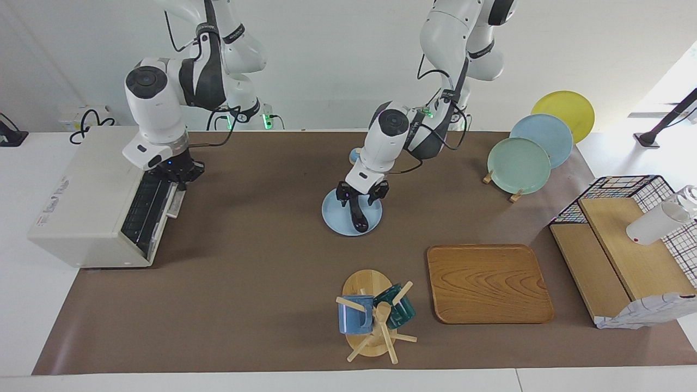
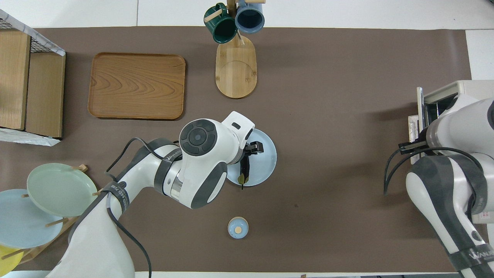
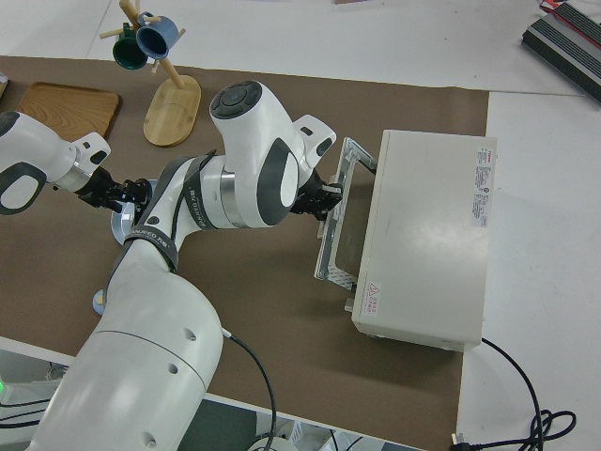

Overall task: Put eggplant into oven
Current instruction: 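Release the eggplant on the plate while the right gripper pulls the door down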

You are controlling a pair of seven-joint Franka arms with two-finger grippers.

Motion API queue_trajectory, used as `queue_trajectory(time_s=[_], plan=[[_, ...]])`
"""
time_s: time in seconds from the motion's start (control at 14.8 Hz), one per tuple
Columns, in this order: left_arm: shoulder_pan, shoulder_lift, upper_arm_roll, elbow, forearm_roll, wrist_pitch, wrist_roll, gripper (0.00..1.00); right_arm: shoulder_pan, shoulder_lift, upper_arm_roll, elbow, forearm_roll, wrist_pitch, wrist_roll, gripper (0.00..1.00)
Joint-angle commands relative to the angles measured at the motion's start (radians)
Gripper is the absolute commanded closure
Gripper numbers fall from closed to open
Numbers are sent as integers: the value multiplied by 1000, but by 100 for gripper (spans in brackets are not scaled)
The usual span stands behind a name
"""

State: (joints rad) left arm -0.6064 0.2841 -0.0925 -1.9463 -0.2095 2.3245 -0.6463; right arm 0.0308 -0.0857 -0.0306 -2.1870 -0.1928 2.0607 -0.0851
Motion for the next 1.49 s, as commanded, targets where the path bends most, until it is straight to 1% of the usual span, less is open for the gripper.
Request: queue_trajectory(time_s=[0.0, 0.14, 0.2, 0.34, 0.54, 0.68, 0.81, 1.01, 1.15, 1.22, 1.28, 1.35, 1.42], plan=[[120, -65, 23, 81, 67, -172, 52, 0, -3, 90, -9, -39, 3, 160, 8, 100], [225, -75, 27, 150, 74, -275, 138, 0, 6, 93, -8, -89, 3, 243, 11, 100], [284, -83, 25, 183, 99, -321, 189, 0, 17, 96, -9, -100, 4, 265, 13, 100], [364, -89, 25, 240, 131, -399, 273, 0, 35, 110, -8, -119, 4, 306, 19, 100], [442, -130, 27, 291, 134, -483, 365, 0, 47, 138, -8, -120, 4, 322, 48, 100], [471, -172, 25, 317, 180, -572, 440, 0, 49, 152, -3, -122, 4, 322, 73, 100], [484, -213, 25, 316, 197, -608, 471, 0, 52, 173, 0, -122, 6, 334, 94, 100], [485, -250, 25, 296, 199, -648, 474, 0, 93, 181, 0, -122, 38, 335, 120, 100], [487, -299, 23, 239, 199, -648, 505, 0, 127, 182, 0, -114, 129, 337, 123, 100], [494, -305, 23, 227, 199, -651, 537, 0, 161, 182, 0, -109, 192, 335, 122, 100], [497, -316, 23, 195, 199, -652, 551, 0, 203, 188, 0, -87, 252, 337, 127, 100], [510, -342, 23, 161, 199, -646, 556, 0, 262, 208, 0, -33, 298, 338, 148, 100], [513, -347, 22, 141, 199, -643, 566, 0, 311, 227, 0, 25, 314, 323, 200, 100]])
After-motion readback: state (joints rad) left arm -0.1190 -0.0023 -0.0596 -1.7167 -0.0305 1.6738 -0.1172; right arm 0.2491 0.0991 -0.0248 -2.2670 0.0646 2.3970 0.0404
